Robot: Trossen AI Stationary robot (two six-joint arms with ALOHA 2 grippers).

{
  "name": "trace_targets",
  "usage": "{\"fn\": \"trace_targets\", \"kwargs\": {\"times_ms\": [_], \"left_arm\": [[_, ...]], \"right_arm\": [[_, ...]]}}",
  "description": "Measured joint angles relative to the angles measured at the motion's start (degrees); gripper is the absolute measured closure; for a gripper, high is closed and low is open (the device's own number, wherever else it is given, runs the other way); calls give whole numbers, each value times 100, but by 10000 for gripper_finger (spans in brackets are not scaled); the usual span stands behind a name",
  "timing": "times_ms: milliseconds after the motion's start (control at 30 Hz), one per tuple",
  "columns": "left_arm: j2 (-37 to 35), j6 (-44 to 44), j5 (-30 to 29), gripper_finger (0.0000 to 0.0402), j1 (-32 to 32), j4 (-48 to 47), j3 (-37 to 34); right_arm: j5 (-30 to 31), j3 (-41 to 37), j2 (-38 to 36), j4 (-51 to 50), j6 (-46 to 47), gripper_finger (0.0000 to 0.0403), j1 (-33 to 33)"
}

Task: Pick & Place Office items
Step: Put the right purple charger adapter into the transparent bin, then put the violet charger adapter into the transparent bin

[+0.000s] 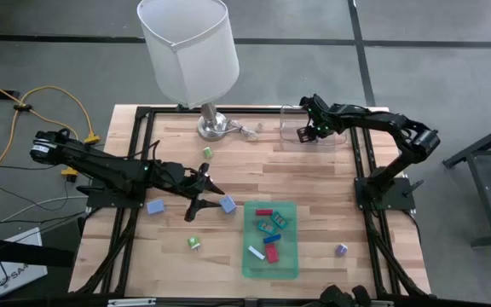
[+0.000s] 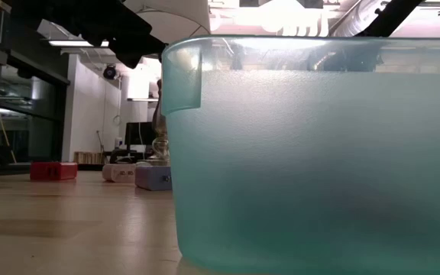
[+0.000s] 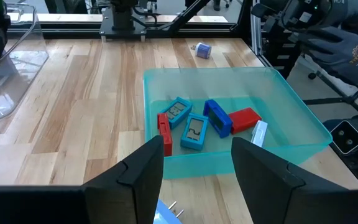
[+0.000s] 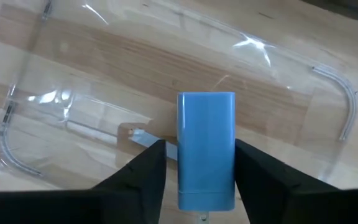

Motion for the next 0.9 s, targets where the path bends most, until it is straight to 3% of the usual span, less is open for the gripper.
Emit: {"fn": "trace_targets", "kwargs": {"times_ms": [233,633,767,900], "left_arm": [[0,0,0,218,0,1,0],[0,0,0,218,0,-1,0],[0,0,0,218,0,1,0],[0,0,0,218,0,1,0]], "right_arm": [[-169,0,-162,-14,49,232,-17],[-232,2,-1817,-159,-81,232,24],[-426,2,-2176,-453,-214,232,319],[-1034,2,-2574,-718,-484,232,706]]}}
